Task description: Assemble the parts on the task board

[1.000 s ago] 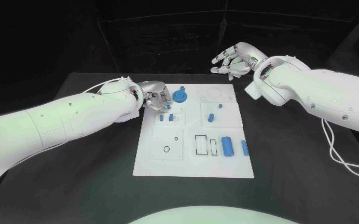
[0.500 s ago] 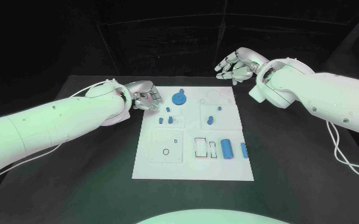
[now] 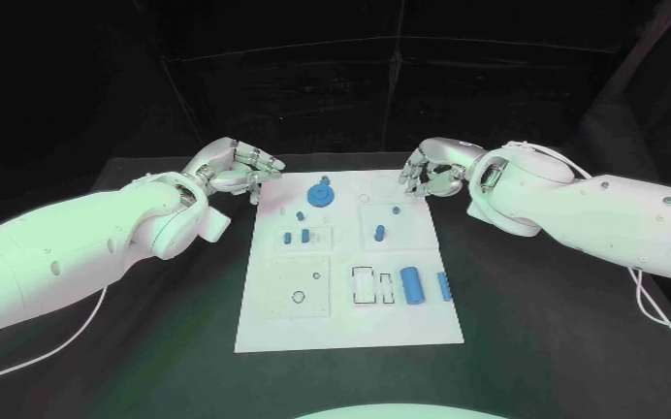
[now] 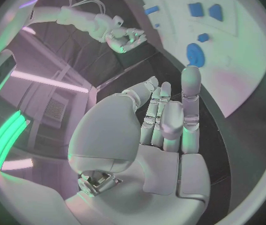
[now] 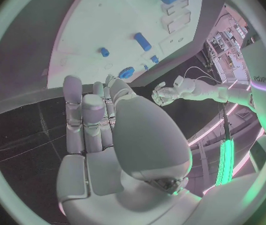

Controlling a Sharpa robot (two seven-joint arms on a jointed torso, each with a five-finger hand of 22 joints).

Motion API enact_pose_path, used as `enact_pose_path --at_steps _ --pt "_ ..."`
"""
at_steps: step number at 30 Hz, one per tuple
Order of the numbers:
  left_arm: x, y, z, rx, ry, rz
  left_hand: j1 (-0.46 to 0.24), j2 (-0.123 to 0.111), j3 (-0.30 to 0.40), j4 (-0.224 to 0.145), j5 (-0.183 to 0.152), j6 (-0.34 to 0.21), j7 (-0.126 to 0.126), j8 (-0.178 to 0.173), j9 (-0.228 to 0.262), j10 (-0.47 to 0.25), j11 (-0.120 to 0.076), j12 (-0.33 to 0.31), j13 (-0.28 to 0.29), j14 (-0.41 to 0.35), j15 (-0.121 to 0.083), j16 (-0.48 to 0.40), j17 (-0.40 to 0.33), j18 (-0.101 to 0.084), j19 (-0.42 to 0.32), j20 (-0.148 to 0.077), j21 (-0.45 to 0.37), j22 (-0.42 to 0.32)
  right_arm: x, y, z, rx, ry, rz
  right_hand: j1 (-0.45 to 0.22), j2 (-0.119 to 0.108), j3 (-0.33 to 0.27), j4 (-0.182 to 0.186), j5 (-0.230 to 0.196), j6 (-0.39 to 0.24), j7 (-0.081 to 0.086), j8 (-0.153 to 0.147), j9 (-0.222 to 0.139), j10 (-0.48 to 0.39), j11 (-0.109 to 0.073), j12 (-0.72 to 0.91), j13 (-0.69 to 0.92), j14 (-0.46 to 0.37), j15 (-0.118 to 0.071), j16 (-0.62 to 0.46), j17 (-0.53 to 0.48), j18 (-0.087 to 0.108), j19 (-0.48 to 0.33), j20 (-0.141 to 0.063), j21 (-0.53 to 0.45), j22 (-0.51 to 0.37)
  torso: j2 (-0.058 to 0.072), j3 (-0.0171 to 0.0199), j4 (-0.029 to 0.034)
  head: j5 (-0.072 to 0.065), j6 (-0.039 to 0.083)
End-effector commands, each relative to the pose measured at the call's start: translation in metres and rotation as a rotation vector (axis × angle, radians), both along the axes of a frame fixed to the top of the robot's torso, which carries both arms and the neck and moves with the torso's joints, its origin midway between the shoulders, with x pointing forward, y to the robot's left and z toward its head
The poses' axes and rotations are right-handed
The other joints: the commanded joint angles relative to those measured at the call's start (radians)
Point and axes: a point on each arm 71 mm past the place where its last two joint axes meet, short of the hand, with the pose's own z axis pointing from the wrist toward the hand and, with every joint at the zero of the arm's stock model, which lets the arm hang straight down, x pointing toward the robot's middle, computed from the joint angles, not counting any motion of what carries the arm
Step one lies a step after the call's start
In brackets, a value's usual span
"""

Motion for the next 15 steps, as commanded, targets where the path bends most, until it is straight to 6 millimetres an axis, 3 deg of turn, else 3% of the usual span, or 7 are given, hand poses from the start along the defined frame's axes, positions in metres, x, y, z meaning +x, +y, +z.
enact_pose_path --at_steps 1,7,15 --pt "-0.003 0.000 0.008 -0.300 0.013 0.054 -0.005 0.008 -0.009 0.002 0.001 0.008 -0.001 0.006 0.001 0.008 0.000 0.010 0.003 -0.009 -0.001 -0.006 -0.012 0.012 -0.010 -0.001 -0.018 -0.014 -0.004 0.003 -0.005 -0.129 -0.056 0.026 -0.004 -0.018 0.010 0.002 -0.009 -0.006 0.006 -0.012 -0.001 -0.008 0.003 -0.017 -0.018 0.003 0.006 0.006 0.003 -0.003 0.003 0.006 0.004 0.003 0.001 0.0014 0.0000 -0.008 0.003" --pt "-0.010 -0.008 0.010 -0.354 0.025 0.026 -0.004 0.009 -0.014 0.001 0.001 0.009 -0.002 0.010 0.001 0.009 -0.002 0.021 0.006 -0.018 -0.002 -0.015 -0.031 0.013 -0.016 -0.003 -0.030 -0.023 -0.010 0.010 -0.020 -0.180 -0.031 0.046 -0.043 -0.058 0.006 0.019 -0.053 -0.049 0.014 -0.058 -0.001 -0.048 0.017 -0.062 -0.065 0.003 0.018 0.009 0.005 -0.004 0.004 0.018 0.005 0.004 0.001 0.0014 0.0044 -0.015 0.004" --pt "-0.014 -0.011 0.011 -0.369 0.030 0.015 0.000 0.011 -0.015 -0.001 0.001 0.011 -0.003 0.012 0.001 0.010 -0.003 0.027 0.008 -0.021 -0.003 -0.017 -0.035 0.013 -0.017 -0.003 -0.032 -0.024 -0.013 0.019 -0.030 -0.188 -0.032 0.057 -0.032 -0.048 0.023 0.012 -0.066 -0.044 0.021 -0.069 0.002 -0.041 0.023 -0.067 -0.088 0.013 0.021 0.040 0.037 -0.010 0.027 0.021 0.030 0.045 0.000 0.0015 0.0027 -0.009 0.003"
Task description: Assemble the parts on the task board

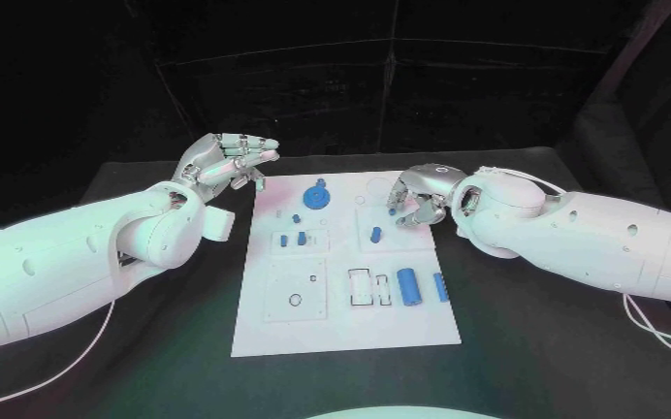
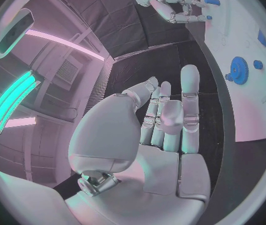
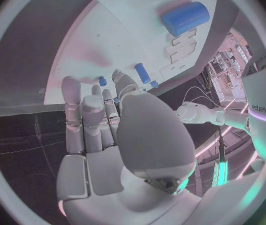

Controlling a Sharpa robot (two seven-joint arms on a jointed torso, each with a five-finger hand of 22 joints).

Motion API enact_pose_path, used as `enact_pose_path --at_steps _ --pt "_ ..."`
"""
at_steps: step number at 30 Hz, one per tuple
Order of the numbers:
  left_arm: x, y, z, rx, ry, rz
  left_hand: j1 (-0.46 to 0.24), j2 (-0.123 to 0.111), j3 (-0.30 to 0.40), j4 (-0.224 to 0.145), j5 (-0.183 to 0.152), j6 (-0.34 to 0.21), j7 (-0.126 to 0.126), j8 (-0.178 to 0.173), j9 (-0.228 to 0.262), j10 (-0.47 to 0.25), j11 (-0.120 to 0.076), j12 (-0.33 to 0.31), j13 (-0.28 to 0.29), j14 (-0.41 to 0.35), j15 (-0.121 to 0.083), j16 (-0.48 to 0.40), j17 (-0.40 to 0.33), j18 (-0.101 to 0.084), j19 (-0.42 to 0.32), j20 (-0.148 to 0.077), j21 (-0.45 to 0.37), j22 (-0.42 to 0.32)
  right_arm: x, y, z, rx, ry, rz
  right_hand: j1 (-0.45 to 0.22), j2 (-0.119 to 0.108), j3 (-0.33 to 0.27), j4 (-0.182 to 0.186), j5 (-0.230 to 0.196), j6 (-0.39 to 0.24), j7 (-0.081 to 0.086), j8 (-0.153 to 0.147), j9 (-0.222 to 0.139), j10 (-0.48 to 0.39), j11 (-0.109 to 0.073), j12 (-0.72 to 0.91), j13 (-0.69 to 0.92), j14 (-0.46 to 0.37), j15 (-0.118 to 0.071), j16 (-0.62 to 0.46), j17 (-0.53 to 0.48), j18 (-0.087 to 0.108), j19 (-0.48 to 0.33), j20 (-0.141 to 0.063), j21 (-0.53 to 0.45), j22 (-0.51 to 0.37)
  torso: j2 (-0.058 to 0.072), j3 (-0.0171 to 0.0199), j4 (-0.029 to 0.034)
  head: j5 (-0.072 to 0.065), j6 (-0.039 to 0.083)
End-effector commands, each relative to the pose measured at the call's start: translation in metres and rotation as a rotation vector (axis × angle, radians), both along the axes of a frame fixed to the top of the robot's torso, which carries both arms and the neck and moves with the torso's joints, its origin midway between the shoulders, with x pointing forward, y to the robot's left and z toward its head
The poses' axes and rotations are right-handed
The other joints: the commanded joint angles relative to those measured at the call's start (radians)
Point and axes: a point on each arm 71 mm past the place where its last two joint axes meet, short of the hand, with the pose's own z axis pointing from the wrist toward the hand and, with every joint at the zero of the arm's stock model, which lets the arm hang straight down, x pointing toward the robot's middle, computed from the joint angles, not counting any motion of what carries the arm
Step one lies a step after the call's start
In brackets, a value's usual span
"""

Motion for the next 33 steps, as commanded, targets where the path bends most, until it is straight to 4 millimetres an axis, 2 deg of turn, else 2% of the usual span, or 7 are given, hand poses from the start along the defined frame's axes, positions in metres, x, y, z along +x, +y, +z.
enact_pose_path --at_steps 1,12,21,24,29,33 --pt "-0.0010 -0.0003 0.0030 -0.059 -0.010 -0.003 0.004 0.008 -0.005 0.000 0.001 0.008 0.000 0.005 0.001 0.006 0.000 0.005 0.001 -0.006 -0.002 -0.005 -0.002 0.013 -0.006 0.001 -0.006 -0.001 0.0008 0.0017 -0.0010 -0.041 -0.027 0.001 0.017 0.007 0.017 -0.004 -0.010 0.005 0.008 -0.006 0.002 0.008 0.006 -0.006 -0.011 0.010 0.005 0.014 0.013 -0.012 0.015 -0.002 0.013 0.020 0.000 0.0005 -0.0011 0.003 0.000" --pt "-0.0010 -0.0001 0.0020 -0.059 -0.001 -0.007 0.004 0.008 -0.007 0.001 0.001 0.009 0.000 0.007 0.001 0.006 0.000 0.008 0.002 -0.007 -0.002 -0.006 -0.005 0.013 -0.006 0.001 -0.008 -0.002 0.0044 0.0069 -0.0033 -0.034 -0.042 -0.003 0.026 0.015 0.064 -0.008 -0.021 0.018 0.015 -0.019 0.002 0.025 0.010 -0.014 -0.044 0.012 0.008 0.037 0.031 -0.016 0.029 0.001 0.038 0.052 0.000 0.0003 -0.0013 0.004 -0.005" --pt "-0.0002 0.0008 0.0010 -0.055 0.009 -0.008 0.003 0.008 -0.008 0.001 0.001 0.009 0.001 0.007 0.001 0.006 0.000 0.009 0.003 -0.008 -0.002 -0.007 -0.006 0.013 -0.007 0.001 -0.008 -0.002 0.0063 0.0096 -0.0027 -0.022 -0.058 -0.004 0.025 0.019 0.128 -0.005 -0.042 0.033 0.016 -0.027 0.002 0.040 0.010 -0.021 -0.070 0.011 0.008 0.049 0.038 -0.017 0.030 0.001 0.050 0.064 0.000 0.0013 -0.0019 0.003 -0.010" --pt "-0.0002 0.0012 0.0007 -0.053 0.013 -0.008 0.002 0.008 -0.009 0.001 0.001 0.009 0.001 0.007 0.001 0.005 0.000 0.010 0.003 -0.009 -0.002 -0.008 -0.009 0.013 -0.007 0.001 -0.009 -0.003 0.0067 0.0102 -0.0033 -0.023 -0.052 -0.004 0.024 0.020 0.159 -0.005 -0.054 0.047 0.014 -0.027 0.003 0.054 0.007 -0.020 -0.074 0.013 0.006 0.062 0.050 -0.019 0.037 0.000 0.062 0.081 0.001 0.0003 -0.0015 0.002 -0.009" --pt "-0.0003 0.0011 0.0005 -0.053 0.017 -0.010 0.002 0.008 -0.009 0.001 0.001 0.009 0.001 0.007 0.001 0.005 0.000 0.010 0.003 -0.009 -0.002 -0.008 -0.009 0.013 -0.007 0.001 -0.009 -0.003 0.0076 0.0105 -0.0056 -0.040 -0.029 -0.005 0.030 0.024 0.230 -0.016 -0.102 0.088 0.004 -0.016 0.007 0.092 -0.003 -0.017 -0.073 0.020 -0.003 0.092 0.079 -0.026 0.055 -0.006 0.091 0.125 0.000 -0.0001 -0.0013 0.001 -0.011" --pt "-0.0003 0.0011 0.0003 -0.052 0.019 -0.010 0.002 0.008 -0.009 0.001 0.001 0.009 0.001 0.007 0.001 0.005 0.000 0.010 0.003 -0.009 -0.002 -0.008 -0.009 0.013 -0.007 0.001 -0.009 -0.003 0.0081 0.0105 -0.0081 -0.060 -0.005 -0.007 0.028 0.025 0.273 -0.028 -0.114 0.116 -0.004 -0.008 0.009 0.121 -0.012 -0.016 -0.072 0.024 -0.008 0.112 0.099 -0.031 0.068 -0.012 0.113 0.159 0.000 0.0001 -0.0015 0.001 -0.015"
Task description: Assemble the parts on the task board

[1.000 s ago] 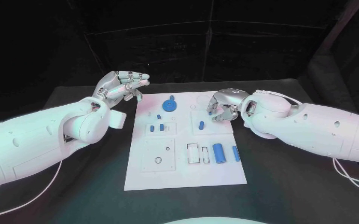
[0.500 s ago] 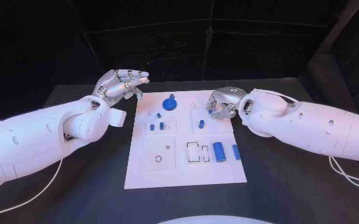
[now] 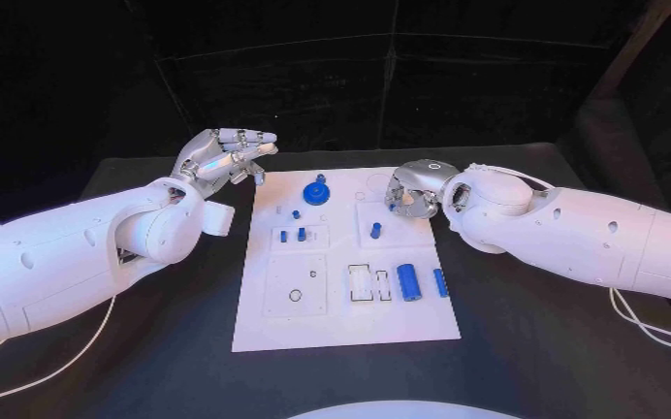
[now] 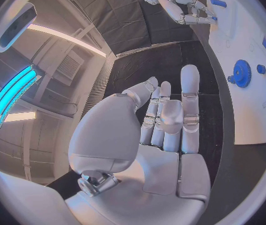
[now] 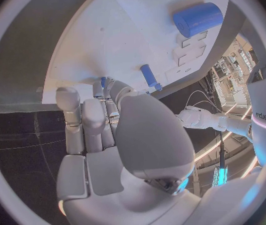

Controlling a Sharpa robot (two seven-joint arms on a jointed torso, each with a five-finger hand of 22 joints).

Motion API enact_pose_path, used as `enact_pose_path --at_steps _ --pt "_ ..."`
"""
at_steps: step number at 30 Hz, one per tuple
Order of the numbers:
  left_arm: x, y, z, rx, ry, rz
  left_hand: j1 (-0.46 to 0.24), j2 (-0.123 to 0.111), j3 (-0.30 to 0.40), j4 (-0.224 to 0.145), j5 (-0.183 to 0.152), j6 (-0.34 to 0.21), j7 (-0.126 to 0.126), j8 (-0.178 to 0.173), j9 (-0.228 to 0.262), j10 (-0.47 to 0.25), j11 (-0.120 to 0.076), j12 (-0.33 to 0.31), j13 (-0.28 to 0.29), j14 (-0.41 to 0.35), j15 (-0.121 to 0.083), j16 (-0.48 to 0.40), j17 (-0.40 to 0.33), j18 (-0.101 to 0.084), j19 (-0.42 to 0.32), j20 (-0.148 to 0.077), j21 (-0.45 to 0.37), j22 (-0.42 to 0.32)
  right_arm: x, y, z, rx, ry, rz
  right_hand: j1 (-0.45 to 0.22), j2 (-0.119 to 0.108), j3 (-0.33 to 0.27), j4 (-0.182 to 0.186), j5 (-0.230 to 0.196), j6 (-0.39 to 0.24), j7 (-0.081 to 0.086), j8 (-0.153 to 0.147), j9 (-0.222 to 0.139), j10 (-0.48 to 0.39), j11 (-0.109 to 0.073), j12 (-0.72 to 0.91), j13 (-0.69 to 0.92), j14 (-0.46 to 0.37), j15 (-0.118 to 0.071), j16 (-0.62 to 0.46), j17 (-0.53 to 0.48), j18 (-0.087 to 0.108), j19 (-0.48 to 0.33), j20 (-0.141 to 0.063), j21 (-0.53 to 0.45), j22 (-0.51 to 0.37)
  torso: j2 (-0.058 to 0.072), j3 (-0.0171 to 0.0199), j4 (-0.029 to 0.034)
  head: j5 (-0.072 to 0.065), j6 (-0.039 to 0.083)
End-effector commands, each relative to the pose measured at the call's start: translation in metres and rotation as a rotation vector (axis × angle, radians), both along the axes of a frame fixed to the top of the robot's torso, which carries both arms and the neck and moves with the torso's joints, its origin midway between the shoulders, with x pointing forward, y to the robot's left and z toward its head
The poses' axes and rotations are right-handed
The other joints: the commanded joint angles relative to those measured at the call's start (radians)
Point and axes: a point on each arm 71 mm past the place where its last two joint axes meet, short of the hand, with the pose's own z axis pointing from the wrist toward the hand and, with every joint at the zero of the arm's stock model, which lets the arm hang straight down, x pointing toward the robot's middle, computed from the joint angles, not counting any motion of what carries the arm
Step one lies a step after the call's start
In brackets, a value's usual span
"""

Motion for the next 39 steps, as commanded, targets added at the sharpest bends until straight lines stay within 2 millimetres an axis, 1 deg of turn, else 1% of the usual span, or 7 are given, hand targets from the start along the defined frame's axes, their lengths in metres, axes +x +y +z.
enact_pose_path --at_steps 1,5,11,15,28,37,39 --pt "-0.0002 -0.0008 0.0007 -0.010 0.003 -0.013 0.002 0.008 -0.006 -0.001 0.001 0.009 0.001 0.004 0.001 0.006 0.000 0.004 0.002 -0.005 0.001 -0.003 -0.001 0.014 -0.007 0.001 -0.005 -0.002 0.0005 -0.0002 -0.0023 -0.032 0.029 -0.003 0.006 0.004 0.026 -0.009 -0.008 0.017 -0.004 0.009 0.002 0.018 -0.004 -0.001 0.002 0.024 -0.010 0.011 0.010 -0.016 0.011 -0.004 0.013 0.020 0.000 -0.0005 0.0004 -0.001 -0.003" --pt "-0.0002 -0.0007 0.0006 -0.009 0.005 -0.013 0.002 0.008 -0.006 -0.001 0.001 0.009 0.001 0.004 0.001 0.006 0.000 0.004 0.002 -0.005 0.001 -0.003 -0.001 0.014 -0.007 0.001 -0.005 -0.002 0.0008 0.0011 -0.0042 -0.048 0.047 -0.003 -0.002 0.001 0.049 -0.017 -0.012 0.030 -0.007 0.011 0.002 0.033 -0.008 -0.003 0.002 0.025 -0.012 0.017 0.015 -0.018 0.015 -0.007 0.023 0.032 -0.001 -0.0008 -0.0001 -0.002 -0.004" --pt "-0.0003 -0.0002 0.0003 -0.008 0.009 -0.013 0.002 0.008 -0.008 -0.001 0.001 0.007 0.001 0.004 0.001 0.002 0.000 0.007 0.002 -0.007 0.002 -0.004 -0.004 0.013 -0.008 0.001 -0.007 -0.003 0.0014 0.0035 -0.0060 -0.063 0.064 -0.004 -0.032 -0.016 0.086 -0.034 -0.021 0.036 -0.007 0.003 -0.002 0.042 -0.009 -0.019 0.001 0.022 -0.013 0.022 0.014 -0.019 0.011 -0.008 0.031 0.039 -0.001 -0.0011 0.0001 -0.005 -0.006" --pt "-0.0003 0.0004 0.0002 -0.006 0.010 -0.011 0.002 0.008 -0.010 -0.002 0.001 0.005 0.003 0.003 0.000 -0.001 0.001 0.009 0.003 -0.009 0.002 -0.006 -0.006 0.013 -0.008 0.001 -0.008 -0.003 0.0019 0.0049 -0.0063 -0.066 0.064 -0.007 -0.050 -0.031 0.097 -0.041 -0.023 0.025 -0.003 -0.008 -0.005 0.031 -0.004 -0.033 -0.001 0.019 -0.009 0.019 0.007 -0.018 0.004 -0.006 0.029 0.034 0.000 -0.0009 0.0004 -0.005 -0.007" --pt "0.0005 0.0020 -0.0006 -0.003 0.018 -0.010 0.001 0.007 -0.012 -0.002 0.001 0.000 0.004 0.003 -0.001 -0.007 0.003 0.011 0.003 -0.012 0.003 -0.009 -0.014 0.013 -0.009 0.001 -0.011 -0.005 0.0030 0.0083 -0.0067 -0.067 0.060 -0.008 -0.084 -0.064 0.130 -0.062 -0.023 -0.004 0.010 -0.025 -0.007 0.007 0.010 -0.064 -0.001 0.012 0.001 0.010 -0.013 -0.014 -0.013 0.003 0.022 0.018 -0.001 -0.0003 -0.0001 -0.006 -0.012" --pt "0.0007 0.0012 -0.0012 -0.002 0.026 -0.016 0.001 0.007 -0.013 -0.002 0.001 -0.001 0.005 0.002 -0.002 -0.009 0.003 0.012 0.003 -0.014 0.004 -0.011 -0.019 0.013 -0.010 0.002 -0.012 -0.005 0.0041 0.0091 -0.0067 -0.068 0.054 -0.010 -0.088 -0.067 0.139 -0.067 -0.021 -0.008 0.012 -0.025 -0.006 0.000 0.013 -0.070 -0.001 0.011 0.004 0.008 -0.016 -0.013 -0.016 0.005 0.021 0.014 -0.001 -0.0003 0.0010 -0.006 -0.013" --pt "0.0008 0.0011 -0.0013 -0.001 0.027 -0.016 0.001 0.008 -0.014 -0.002 0.001 -0.002 0.005 0.002 -0.002 -0.010 0.004 0.013 0.003 -0.016 0.004 -0.013 -0.023 0.013 -0.011 0.002 -0.013 -0.006 0.0042 0.0094 -0.0064 -0.067 0.050 -0.010 -0.087 -0.063 0.148 -0.072 -0.016 -0.001 0.010 -0.020 -0.004 0.005 0.012 -0.070 0.000 0.011 0.003 0.009 -0.017 -0.013 -0.016 0.006 0.022 0.016 -0.001 -0.0006 0.0006 -0.006 -0.014"
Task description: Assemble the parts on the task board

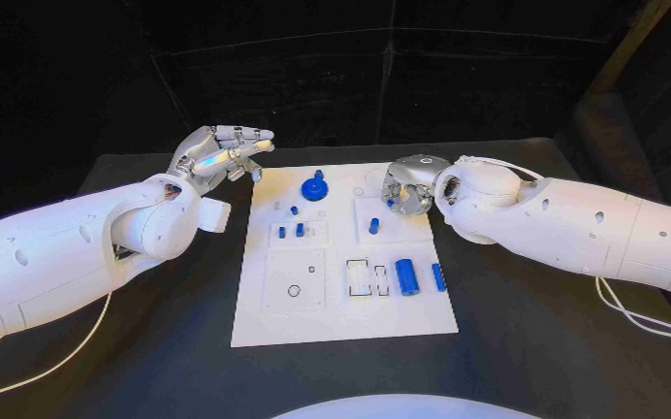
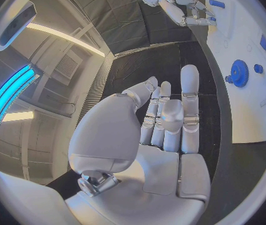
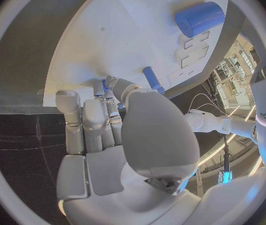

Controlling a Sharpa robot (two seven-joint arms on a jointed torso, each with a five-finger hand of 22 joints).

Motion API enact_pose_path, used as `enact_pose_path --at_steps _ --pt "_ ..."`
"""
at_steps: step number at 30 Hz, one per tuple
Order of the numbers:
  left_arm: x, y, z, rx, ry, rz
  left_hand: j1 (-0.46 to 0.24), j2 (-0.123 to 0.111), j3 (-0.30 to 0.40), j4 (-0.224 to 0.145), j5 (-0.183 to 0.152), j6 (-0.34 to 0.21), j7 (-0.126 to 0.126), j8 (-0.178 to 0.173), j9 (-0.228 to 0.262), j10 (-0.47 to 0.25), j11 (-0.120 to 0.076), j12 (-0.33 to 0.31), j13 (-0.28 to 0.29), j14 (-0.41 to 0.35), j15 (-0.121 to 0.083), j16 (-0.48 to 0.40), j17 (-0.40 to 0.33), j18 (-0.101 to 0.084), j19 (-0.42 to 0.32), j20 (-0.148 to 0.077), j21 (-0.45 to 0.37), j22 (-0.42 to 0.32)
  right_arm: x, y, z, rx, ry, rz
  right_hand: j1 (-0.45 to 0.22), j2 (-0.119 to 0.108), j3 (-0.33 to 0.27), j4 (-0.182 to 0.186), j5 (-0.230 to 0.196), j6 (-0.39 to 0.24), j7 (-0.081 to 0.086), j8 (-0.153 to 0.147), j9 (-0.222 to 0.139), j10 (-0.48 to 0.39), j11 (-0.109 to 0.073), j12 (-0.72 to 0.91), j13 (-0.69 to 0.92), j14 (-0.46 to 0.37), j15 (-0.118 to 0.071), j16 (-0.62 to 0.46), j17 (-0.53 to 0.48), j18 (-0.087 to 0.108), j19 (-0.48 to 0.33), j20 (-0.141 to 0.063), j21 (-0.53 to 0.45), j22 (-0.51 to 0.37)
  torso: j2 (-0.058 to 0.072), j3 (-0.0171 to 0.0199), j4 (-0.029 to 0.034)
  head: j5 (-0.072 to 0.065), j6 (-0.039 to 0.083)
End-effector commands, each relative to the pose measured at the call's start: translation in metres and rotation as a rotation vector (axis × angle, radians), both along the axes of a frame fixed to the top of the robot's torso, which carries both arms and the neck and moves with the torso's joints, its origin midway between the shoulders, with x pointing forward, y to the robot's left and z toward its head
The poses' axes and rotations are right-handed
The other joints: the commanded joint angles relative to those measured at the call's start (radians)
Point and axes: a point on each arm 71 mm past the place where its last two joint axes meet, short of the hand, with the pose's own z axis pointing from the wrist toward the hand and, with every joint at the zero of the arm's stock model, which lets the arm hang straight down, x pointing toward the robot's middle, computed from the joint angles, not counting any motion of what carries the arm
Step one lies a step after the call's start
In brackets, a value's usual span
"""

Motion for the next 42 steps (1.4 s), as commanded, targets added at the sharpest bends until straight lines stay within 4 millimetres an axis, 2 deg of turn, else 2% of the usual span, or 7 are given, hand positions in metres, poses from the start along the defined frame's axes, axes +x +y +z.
enact_pose_path --at_steps 1,6,10,29,35,39,42 --pt "0.000 -0.001 0.000 -0.007 0.005 -0.014 0.001 0.008 -0.005 0.001 0.001 -0.002 0.005 0.002 -0.002 -0.006 0.000 0.005 0.002 -0.005 0.000 -0.005 -0.002 0.013 -0.007 -0.002 -0.005 -0.001 -0.002 0.001 -0.005 -0.017 0.014 0.005 -0.005 0.010 0.017 -0.006 0.006 0.014 -0.006 0.005 0.004 0.009 -0.003 0.000 0.002 0.010 0.002 0.002 0.004 -0.014 -0.007 0.000 -0.002 0.006 0.000 -0.0001 0.0007 0.000 -0.001" --pt "0.000 -0.002 0.000 -0.007 0.008 -0.015 0.003 0.009 -0.005 0.000 0.001 -0.003 0.005 0.003 -0.002 -0.008 0.000 0.007 0.002 -0.006 0.001 -0.005 -0.002 0.013 -0.008 -0.001 -0.006 -0.002 -0.001 0.002 -0.001 0.008 -0.031 0.002 0.005 0.033 0.044 -0.027 0.005 0.053 -0.018 0.021 0.010 0.048 -0.016 0.015 0.005 0.016 -0.007 0.020 0.024 -0.019 0.013 -0.008 0.020 0.042 -0.001 0.0002 -0.0005 -0.001 -0.001" --pt "0.000 -0.002 0.000 -0.006 0.009 -0.015 0.003 0.009 -0.005 0.000 0.001 -0.003 0.005 0.003 -0.002 -0.008 0.000 0.007 0.002 -0.006 0.001 -0.005 -0.002 0.013 -0.008 -0.001 -0.006 -0.002 -0.002 0.002 0.002 0.031 -0.067 0.002 0.002 0.042 0.056 -0.039 0.002 0.072 -0.023 0.027 0.012 0.068 -0.023 0.021 0.006 0.020 -0.013 0.032 0.036 -0.024 0.026 -0.014 0.036 0.067 -0.001 0.0005 -0.0010 -0.001 0.000" --pt "0.002 0.000 -0.001 -0.002 0.013 -0.010 0.005 0.010 -0.004 -0.001 0.002 -0.003 0.006 0.003 -0.002 -0.009 0.000 0.008 0.002 -0.006 0.001 -0.005 -0.002 0.013 -0.008 -0.001 -0.007 -0.002 -0.015 -0.004 0.014 0.090 -0.123 -0.005 -0.023 0.037 0.056 -0.046 -0.016 0.087 -0.029 0.028 0.013 0.082 -0.028 0.021 0.005 0.020 -0.017 0.034 0.033 -0.026 0.032 -0.018 0.046 0.081 -0.001 -0.0002 -0.0010 -0.002 0.002" --pt "0.002 0.002 -0.001 0.000 0.014 -0.007 0.005 0.010 -0.004 -0.001 0.002 -0.003 0.006 0.003 -0.002 -0.009 0.000 0.008 0.002 -0.006 0.001 -0.005 -0.002 0.013 -0.008 -0.001 -0.007 -0.002 -0.027 -0.011 0.021 0.118 -0.116 -0.009 -0.025 0.036 0.055 -0.047 -0.017 0.088 -0.029 0.028 0.013 0.082 -0.028 0.020 0.005 0.020 -0.017 0.035 0.033 -0.026 0.032 -0.018 0.046 0.081 -0.001 -0.0019 0.0012 -0.003 0.002" --pt "0.002 0.003 -0.001 0.001 0.015 -0.005 0.005 0.010 -0.004 -0.001 0.002 -0.003 0.006 0.003 -0.002 -0.009 0.000 0.008 0.002 -0.006 0.001 -0.005 -0.002 0.013 -0.008 -0.001 -0.007 -0.002 -0.037 -0.006 0.030 0.155 -0.122 0.009 -0.025 0.036 0.055 -0.047 -0.018 0.088 -0.029 0.028 0.013 0.082 -0.029 0.020 0.005 0.021 -0.017 0.035 0.033 -0.027 0.033 -0.018 0.047 0.083 -0.001 -0.0008 -0.0016 0.004 0.003" --pt "0.002 0.003 -0.001 0.001 0.015 -0.004 0.005 0.010 -0.004 -0.001 0.002 -0.003 0.006 0.003 -0.002 -0.009 0.000 0.008 0.002 -0.006 0.001 -0.005 -0.002 0.013 -0.008 -0.001 -0.007 -0.002 -0.044 0.004 0.039 0.190 -0.133 0.037 -0.025 0.036 0.055 -0.047 -0.018 0.088 -0.029 0.028 0.013 0.082 -0.029 0.020 0.005 0.021 -0.017 0.035 0.033 -0.027 0.033 -0.018 0.047 0.083 -0.001 -0.0011 -0.0002 0.008 0.005"
